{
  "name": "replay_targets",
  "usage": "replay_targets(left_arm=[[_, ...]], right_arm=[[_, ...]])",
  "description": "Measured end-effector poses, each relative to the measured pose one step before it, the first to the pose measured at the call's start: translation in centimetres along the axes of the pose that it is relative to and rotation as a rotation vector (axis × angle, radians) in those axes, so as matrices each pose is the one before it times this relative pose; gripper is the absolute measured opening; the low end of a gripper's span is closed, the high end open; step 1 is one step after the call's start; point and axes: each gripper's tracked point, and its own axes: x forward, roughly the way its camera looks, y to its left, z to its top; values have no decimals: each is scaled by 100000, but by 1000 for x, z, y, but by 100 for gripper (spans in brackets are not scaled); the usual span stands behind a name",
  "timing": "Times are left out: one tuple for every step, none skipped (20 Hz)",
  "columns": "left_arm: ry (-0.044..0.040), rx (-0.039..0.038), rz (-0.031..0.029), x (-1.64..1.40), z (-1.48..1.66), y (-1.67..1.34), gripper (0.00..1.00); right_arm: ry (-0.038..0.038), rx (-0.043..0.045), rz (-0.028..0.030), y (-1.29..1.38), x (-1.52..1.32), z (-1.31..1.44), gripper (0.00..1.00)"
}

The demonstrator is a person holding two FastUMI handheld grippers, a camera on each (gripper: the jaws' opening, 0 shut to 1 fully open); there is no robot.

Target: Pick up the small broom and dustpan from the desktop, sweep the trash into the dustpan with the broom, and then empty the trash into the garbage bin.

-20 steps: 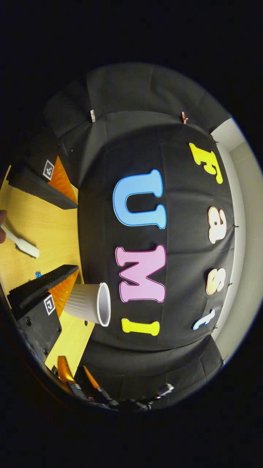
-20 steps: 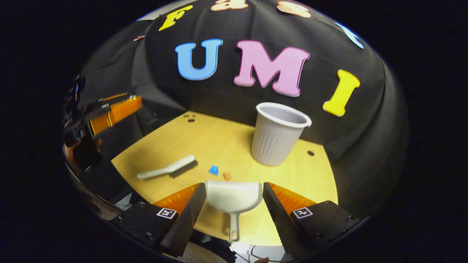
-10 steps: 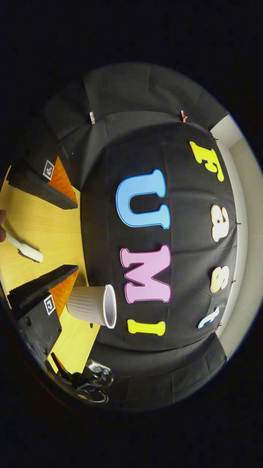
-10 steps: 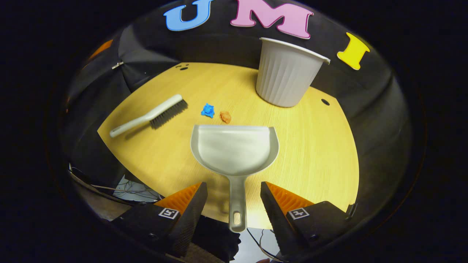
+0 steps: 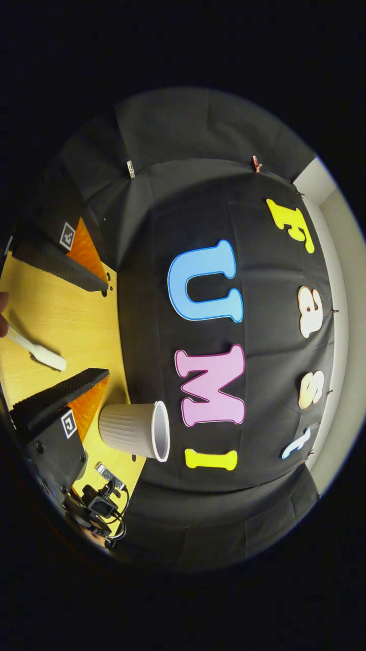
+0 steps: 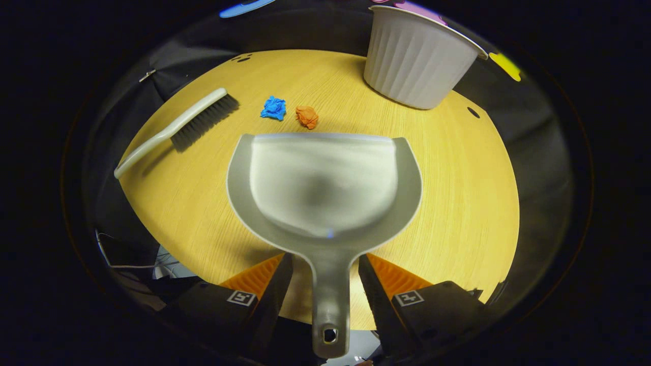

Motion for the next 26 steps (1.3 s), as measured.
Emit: replay_targets(left_arm=[[316, -85, 502, -61, -250, -20, 97], [241, -177, 341, -64, -66, 19, 97], [325, -181, 181, -22, -189, -4, 97], [368, -4, 314, 50, -90, -3, 97], [378, -56, 327, 123, -203, 38, 97], [282, -143, 171, 63, -15, -12, 97], [164, -240, 191, -127, -252, -22, 97], [350, -63, 251, 41, -73, -45, 97], [297, 89, 363, 84, -249, 20, 97], [353, 39, 297, 47, -78, -46, 97], [535, -88, 104, 24, -191, -38, 97], [652, -99, 56, 76, -214, -172, 97], [539, -70, 209, 56, -251, -91, 97], [257, -65, 222, 101, -10, -6, 97], [520, 126, 342, 84, -191, -69, 97], [670, 65, 339, 200, -141, -47, 97], [791, -194, 92, 191, -446, -4, 97], [1017, -534, -159, 176, -370, -103, 97], [1514, -593, -112, 67, -518, -41, 97], [1190, -401, 77, 172, -354, 51, 97], [1576, -54, -189, 229, -451, -31, 97], [2189, 519, -491, 103, -845, -54, 97], [2086, 580, -720, 134, -640, -91, 100], [2607, 502, -1835, 213, -884, -379, 100], [3134, 661, -2298, 263, -849, -394, 97], [3426, 611, -2783, 500, -1145, -283, 100]], right_arm=[[1407, 532, 607, 118, 357, 71, 80], [959, 293, -224, -102, 423, 128, 78], [1326, 394, 42, -55, 245, -29, 70], [1991, 422, 593, -46, 164, -74, 66], [166, 1721, 924, 136, 196, 269, 65], [825, 1896, 942, -6, 89, 128, 64], [1218, 1915, 1303, 50, 69, -49, 63], [38, 1380, -393, -243, 25, 262, 62], [381, 819, -179, -214, -24, -128, 60], [5, -461, 63, 5, -117, 43, 51], [-950, -1353, 248, 122, 250, 138, 36], [-686, -1930, 602, 32, -51, 56, 43], [-1162, 243, -87, -33, 46, 40, 39], [401, 753, 198, 15, -6, -93, 43], [-148, -907, 1035, -37, 5, -12, 39], [643, -1071, 1313, 62, -106, -77, 39], [250, -1029, 1398, 67, 7, -42, 35], [54, -507, 959, -89, 18, -5, 39], [-883, -366, 284, -184, -120, 58, 34], [-1012, -2061, -350, -402, -143, 59, 37], [-236, -1479, -515, -326, -141, -280, 36], [-1131, -1426, 994, -41, -645, -66, 36], [-2137, -1869, 1035, -6, -716, 79, 36], [-2012, -3456, 769, 11, -816, 114, 39], [-1478, -3915, 383, -147, -949, -45, 36], [-796, -3601, 452, 4, -724, -116, 36]])
